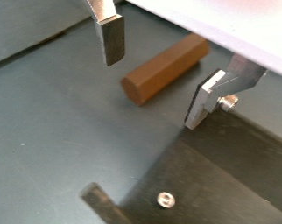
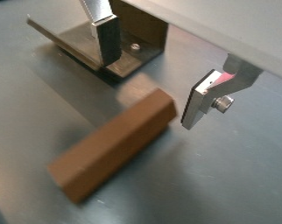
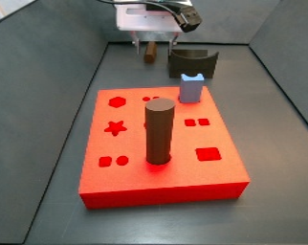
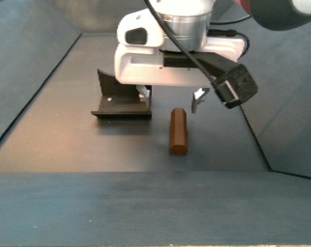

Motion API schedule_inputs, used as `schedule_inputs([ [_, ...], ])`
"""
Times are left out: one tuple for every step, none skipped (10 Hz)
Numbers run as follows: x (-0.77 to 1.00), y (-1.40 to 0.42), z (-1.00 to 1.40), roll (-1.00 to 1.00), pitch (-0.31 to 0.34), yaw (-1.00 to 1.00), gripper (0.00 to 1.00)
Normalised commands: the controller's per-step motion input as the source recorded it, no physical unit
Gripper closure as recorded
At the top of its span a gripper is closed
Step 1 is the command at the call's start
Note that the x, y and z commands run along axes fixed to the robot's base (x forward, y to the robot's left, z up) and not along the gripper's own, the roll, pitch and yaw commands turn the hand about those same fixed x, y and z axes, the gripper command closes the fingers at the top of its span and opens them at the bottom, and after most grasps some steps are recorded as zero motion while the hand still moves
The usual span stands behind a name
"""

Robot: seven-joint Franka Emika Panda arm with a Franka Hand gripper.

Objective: Pick up the hexagon object. Move up. Place the hexagon object on the fixture. Regrasp the hexagon object. Move to above the board. Insert the hexagon object.
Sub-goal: Pick up the hexagon object.

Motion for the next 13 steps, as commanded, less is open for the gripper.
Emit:
schedule_inputs([
  [-0.20, 0.00, -0.75, 0.25, 0.000, 0.21, 0.00],
  [0.00, 0.25, -0.81, 0.19, 0.043, 0.00, 0.00],
  [0.01, 0.39, -0.76, 0.19, 0.070, 0.00, 0.00],
  [0.00, 0.35, -0.76, 0.19, 0.060, 0.09, 0.00],
  [0.24, 0.10, -0.91, 0.10, 0.077, 0.15, 0.00],
  [0.00, 0.16, 0.00, -0.03, 0.066, 0.00, 0.00],
  [0.00, 0.00, 0.00, 0.00, 0.000, 0.00, 0.00],
  [0.00, 0.00, 0.00, 0.00, 0.000, 0.00, 1.00],
  [0.00, 0.00, 0.00, 0.00, 0.000, 0.00, 1.00],
  [0.00, 0.00, 0.00, 0.00, 0.000, 0.00, 1.00],
  [0.00, 0.00, 0.00, 0.00, 0.000, 0.00, 1.00],
  [0.00, 0.00, 0.00, 0.00, 0.000, 0.00, 1.00],
  [0.00, 0.00, 0.00, 0.00, 0.000, 0.00, 1.00],
])
